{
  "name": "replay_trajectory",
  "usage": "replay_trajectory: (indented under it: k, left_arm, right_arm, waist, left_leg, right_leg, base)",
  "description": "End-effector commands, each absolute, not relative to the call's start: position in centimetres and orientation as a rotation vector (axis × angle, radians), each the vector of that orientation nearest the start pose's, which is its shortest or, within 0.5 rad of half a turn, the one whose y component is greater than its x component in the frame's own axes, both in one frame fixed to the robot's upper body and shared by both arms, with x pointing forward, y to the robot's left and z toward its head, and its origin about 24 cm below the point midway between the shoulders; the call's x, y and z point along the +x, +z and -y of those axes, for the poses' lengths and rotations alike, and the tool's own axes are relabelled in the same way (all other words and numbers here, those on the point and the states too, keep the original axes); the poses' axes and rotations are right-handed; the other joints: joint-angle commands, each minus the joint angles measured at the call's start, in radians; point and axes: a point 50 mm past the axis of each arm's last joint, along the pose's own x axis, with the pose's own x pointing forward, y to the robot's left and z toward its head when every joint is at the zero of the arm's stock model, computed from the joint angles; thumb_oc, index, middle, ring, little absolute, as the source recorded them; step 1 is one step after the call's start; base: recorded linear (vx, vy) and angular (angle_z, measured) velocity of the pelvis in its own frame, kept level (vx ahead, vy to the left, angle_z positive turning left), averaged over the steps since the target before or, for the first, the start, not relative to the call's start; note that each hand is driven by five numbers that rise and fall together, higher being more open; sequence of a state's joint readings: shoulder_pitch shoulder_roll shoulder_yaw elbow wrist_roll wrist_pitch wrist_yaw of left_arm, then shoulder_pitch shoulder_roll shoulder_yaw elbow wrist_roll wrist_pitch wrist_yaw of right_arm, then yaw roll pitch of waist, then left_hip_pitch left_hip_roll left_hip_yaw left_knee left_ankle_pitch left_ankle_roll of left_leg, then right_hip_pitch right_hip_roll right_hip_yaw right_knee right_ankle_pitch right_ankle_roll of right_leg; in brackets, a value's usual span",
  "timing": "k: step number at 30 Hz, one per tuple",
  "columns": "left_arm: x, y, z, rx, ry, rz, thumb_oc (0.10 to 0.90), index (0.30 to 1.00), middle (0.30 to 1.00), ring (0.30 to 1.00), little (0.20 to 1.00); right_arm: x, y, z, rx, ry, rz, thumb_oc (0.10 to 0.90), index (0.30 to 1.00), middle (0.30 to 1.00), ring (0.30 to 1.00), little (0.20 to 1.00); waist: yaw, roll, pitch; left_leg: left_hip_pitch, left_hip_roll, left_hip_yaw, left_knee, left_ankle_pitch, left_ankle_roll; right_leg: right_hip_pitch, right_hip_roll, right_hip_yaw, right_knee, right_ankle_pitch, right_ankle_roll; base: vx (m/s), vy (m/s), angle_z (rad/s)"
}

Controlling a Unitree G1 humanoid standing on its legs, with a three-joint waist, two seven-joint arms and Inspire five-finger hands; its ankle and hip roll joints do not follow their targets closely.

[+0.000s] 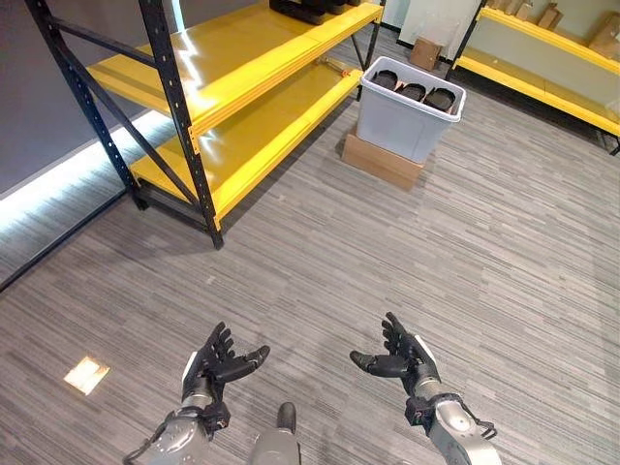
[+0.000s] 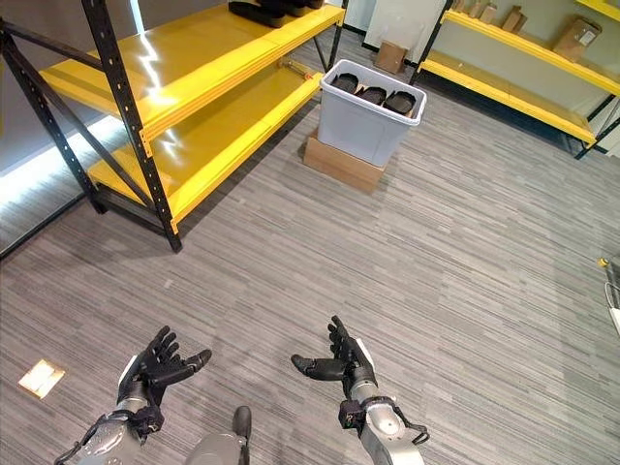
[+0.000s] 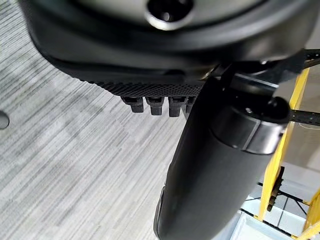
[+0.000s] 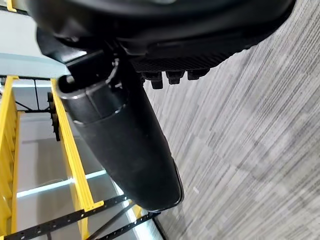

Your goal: Move parts from the plastic box to the shelf.

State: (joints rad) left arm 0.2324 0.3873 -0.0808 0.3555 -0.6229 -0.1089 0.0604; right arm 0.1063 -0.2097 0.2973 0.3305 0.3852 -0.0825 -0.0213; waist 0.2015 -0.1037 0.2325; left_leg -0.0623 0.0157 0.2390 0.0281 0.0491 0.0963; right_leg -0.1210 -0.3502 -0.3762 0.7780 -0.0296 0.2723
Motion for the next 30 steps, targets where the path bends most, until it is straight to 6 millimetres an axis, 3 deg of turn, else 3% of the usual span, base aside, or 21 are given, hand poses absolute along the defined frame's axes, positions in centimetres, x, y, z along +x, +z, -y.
replay_trajectory:
  k: [1,3,4,7,9,10,13,14,15,16,17,18,19,21,23,24,25,27,28,29,30]
  left_arm:
    - [18.0,-3.8,-24.6,-0.209,0.205,-0.329,0.9,1.0,1.0,1.0,1.0]
    - [17.9,-4.2,-24.5,-0.212,0.202,-0.344,0.9,1.0,1.0,1.0,1.0]
    - [18.0,-4.2,-24.5,-0.204,0.199,-0.346,0.9,1.0,1.0,1.0,1.0]
    - [18.2,-4.2,-24.5,-0.185,0.198,-0.343,0.9,1.0,1.0,1.0,1.0]
    - [18.3,-4.1,-24.5,-0.185,0.201,-0.335,0.9,1.0,1.0,1.0,1.0]
    - [18.4,-4.3,-24.3,-0.189,0.192,-0.344,0.9,1.0,1.0,1.0,1.0]
    - [18.8,-4.3,-23.7,-0.202,0.179,-0.338,0.9,1.0,1.0,1.0,1.0]
    - [18.9,-4.1,-23.7,-0.2,0.173,-0.332,0.9,1.0,1.0,1.0,1.0]
    - [19.0,-3.9,-23.8,-0.2,0.173,-0.324,0.9,1.0,1.0,1.0,1.0]
    - [19.0,-3.9,-23.8,-0.199,0.173,-0.324,0.9,1.0,1.0,1.0,1.0]
    - [18.9,-3.8,-23.9,-0.216,0.179,-0.318,0.9,1.0,1.0,1.0,1.0]
    - [18.9,-3.7,-23.9,-0.216,0.179,-0.318,0.9,1.0,1.0,1.0,1.0]
    - [18.8,-3.8,-24.1,-0.215,0.192,-0.32,0.9,1.0,1.0,1.0,1.0]
    - [18.7,-3.8,-24.0,-0.231,0.189,-0.321,0.9,1.0,1.0,1.0,1.0]
    - [18.7,-3.7,-23.9,-0.241,0.192,-0.314,0.9,1.0,1.0,1.0,1.0]
    - [18.6,-3.7,-23.8,-0.252,0.192,-0.314,0.9,1.0,1.0,1.0,1.0]
    - [18.6,-3.7,-23.8,-0.252,0.192,-0.314,0.9,1.0,1.0,1.0,1.0]
    - [18.4,-3.8,-23.8,-0.252,0.187,-0.317,0.9,1.0,1.0,1.0,1.0]
    - [18.3,-3.8,-23.8,-0.245,0.186,-0.319,0.9,1.0,1.0,1.0,1.0]
    - [18.1,-3.8,-23.8,-0.236,0.181,-0.321,0.9,1.0,1.0,1.0,1.0]
    - [18.1,-3.8,-23.8,-0.236,0.181,-0.321,0.9,1.0,1.0,1.0,1.0]
  right_arm:
    - [21.1,-2.8,16.2,0.12,0.113,-0.257,0.9,1.0,1.0,1.0,1.0]
    - [20.9,-3.0,16.4,0.118,0.099,-0.267,0.9,1.0,1.0,1.0,1.0]
    - [20.9,-3.0,16.6,0.115,0.092,-0.267,0.9,1.0,1.0,1.0,1.0]
    - [20.9,-3.0,16.7,0.093,0.085,-0.267,0.9,1.0,1.0,1.0,1.0]
    - [20.8,-2.9,16.8,0.079,0.082,-0.268,0.9,1.0,1.0,1.0,1.0]
    - [20.7,-3.2,16.8,0.084,0.082,-0.28,0.9,1.0,1.0,1.0,1.0]
    - [20.6,-3.0,17.4,0.101,0.059,-0.271,0.9,1.0,1.0,1.0,1.0]
    - [20.6,-2.8,17.5,0.111,0.058,-0.262,0.9,1.0,1.0,1.0,1.0]
    - [20.6,-2.8,17.5,0.111,0.061,-0.256,0.9,1.0,1.0,1.0,1.0]
    - [20.6,-2.8,17.5,0.111,0.061,-0.256,0.9,1.0,1.0,1.0,1.0]
    - [20.8,-2.6,17.5,0.123,0.059,-0.248,0.9,1.0,1.0,1.0,1.0]
    - [20.8,-2.6,17.5,0.124,0.058,-0.248,0.9,1.0,1.0,1.0,1.0]
    - [20.8,-2.6,17.4,0.123,0.062,-0.244,0.9,1.0,1.0,1.0,1.0]
    - [20.9,-2.4,17.6,0.112,0.068,-0.236,0.9,1.0,1.0,1.0,1.0]
    - [20.9,-2.2,17.9,0.115,0.058,-0.232,0.9,1.0,1.0,1.0,1.0]
    - [20.8,-2.4,18.2,0.119,0.041,-0.237,0.9,1.0,1.0,1.0,1.0]
    - [20.8,-2.4,18.2,0.119,0.041,-0.238,0.9,1.0,1.0,1.0,1.0]
    - [20.7,-2.4,18.5,0.119,0.023,-0.235,0.9,1.0,1.0,1.0,1.0]
    - [20.6,-2.6,18.5,0.118,0.02,-0.243,0.9,1.0,1.0,1.0,1.0]
    - [20.4,-2.7,18.7,0.115,0.011,-0.246,0.9,1.0,1.0,1.0,1.0]
    - [20.4,-2.7,18.7,0.115,0.011,-0.246,0.9,1.0,1.0,1.0,1.0]
  waist:
    - [-0.014,0.05,-0.036]
    - [-0.007,0.056,-0.037]
    - [-0.004,0.066,-0.041]
    - [-0.004,0.068,-0.042]
    - [-0.006,0.066,-0.046]
    - [-0.008,0.043,-0.059]
    - [-0.046,0.034,-0.089]
    - [-0.059,0.04,-0.098]
    - [-0.059,0.034,-0.097]
    - [-0.059,0.037,-0.098]
    - [-0.043,0.025,-0.084]
    - [-0.044,0.028,-0.085]
    - [-0.031,0.021,-0.076]
    - [-0.012,0.011,-0.049]
    - [-0.002,-0.001,-0.029]
    - [0.003,-0.015,-0.021]
    - [0.005,-0.017,-0.021]
    - [0.011,-0.03,-0.024]
    - [0.016,-0.035,-0.029]
    - [0.027,-0.022,-0.036]
    - [0.026,-0.022,-0.036]
  left_leg:
    - [0.057,-0.003,-0.065,0.045,-0.118,-0.032]
    - [0.087,-0.002,-0.059,0.039,-0.152,-0.051]
    - [0.099,0.018,-0.057,0.044,-0.171,-0.071]
    - [0.132,0.039,-0.055,0.053,-0.2,-0.094]
    - [0.147,0.038,-0.053,0.053,-0.205,-0.095]
    - [0.187,0.028,-0.049,0.049,-0.237,-0.096]
    - [0.219,0.079,-0.065,0.109,-0.255,-0.137]
    - [0.213,0.137,-0.068,0.186,-0.228,-0.166]
    - [0.188,0.162,-0.074,0.275,-0.194,-0.186]
    - [0.183,0.168,-0.076,0.284,-0.198,-0.189]
    - [0.123,0.203,-0.087,0.459,-0.123,-0.204]
    - [0.117,0.208,-0.09,0.467,-0.126,-0.206]
    - [0.087,0.224,-0.103,0.587,-0.063,-0.219]
    - [0.026,0.222,-0.114,0.704,-0.043,-0.219]
    - [-0.034,0.232,-0.088,0.681,-0.069,-0.203]
    - [-0.092,0.247,-0.052,0.581,-0.102,-0.19]
    - [-0.089,0.245,-0.048,0.578,-0.102,-0.189]
    - [-0.125,0.23,-0.014,0.404,-0.128,-0.171]
    - [-0.133,0.229,-0.003,0.299,-0.091,-0.174]
    - [-0.161,0.229,-0.023,0.088,0.051,-0.203]
    - [-0.154,0.226,-0.023,0.073,0.061,-0.204]
  right_leg:
    - [-0.01,0.075,-0.125,-0.356,0.159,-0.069]
    - [-0.002,0.021,-0.17,-0.521,0.157,-0.066]
    - [0.005,0.012,-0.183,-0.668,0.199,-0.056]
    - [0.004,-0.048,-0.173,-0.804,0.302,-0.025]
    - [0.001,-0.054,-0.171,-0.803,0.32,-0.018]
    - [0.026,-0.035,-0.175,-0.796,0.303,-0.022]
    - [0.023,0.001,-0.175,-0.728,0.284,-0.029]
    - [0.046,0.057,-0.197,-0.708,0.216,-0.064]
    - [0.063,0.102,-0.196,-0.715,0.19,-0.086]
    - [0.064,0.107,-0.198,-0.716,0.188,-0.089]
    - [0.099,0.174,-0.198,-0.736,0.144,-0.135]
    - [0.099,0.179,-0.2,-0.737,0.144,-0.138]
    - [0.116,0.213,-0.199,-0.749,0.122,-0.166]
    - [0.141,0.237,-0.183,-0.761,0.089,-0.193]
    - [0.153,0.251,-0.168,-0.775,0.067,-0.202]
    - [0.175,0.254,-0.156,-0.794,0.058,-0.199]
    - [0.175,0.253,-0.154,-0.794,0.059,-0.198]
    - [0.188,0.255,-0.142,-0.807,0.049,-0.19]
    - [0.193,0.258,-0.136,-0.807,0.039,-0.188]
    - [0.218,0.285,-0.126,-0.807,0.011,-0.19]
    - [0.218,0.285,-0.128,-0.806,0.011,-0.191]
  base:
    - [0.37,0.079,-0.13]
    - [0.34,-0.031,0.02]
    - [0.32,-0.097,0.01]
    - [0.34,-0.069,-0.03]
    - [0.33,-0.018,0.0]
    - [0.49,-0.017,0.0]
    - [0.59,-0.109,0.34]
    - [0.55,-0.243,0.7]
    - [0.38,-0.213,0.51]
    - [0.3,-0.248,0.02]
    - [0.18,-0.163,-0.3]
    - [0.3,-0.25,-0.56]
    - [0.15,-0.126,-0.71]
    - [0.2,-0.109,-0.62]
    - [0.17,-0.018,-0.51]
    - [0.12,0.042,-0.53]
    - [0.18,0.092,-0.45]
    - [0.17,0.126,-0.17]
    - [0.33,0.231,-0.12]
    - [0.26,0.176,-0.08]
    - [0.39,0.254,-0.02]
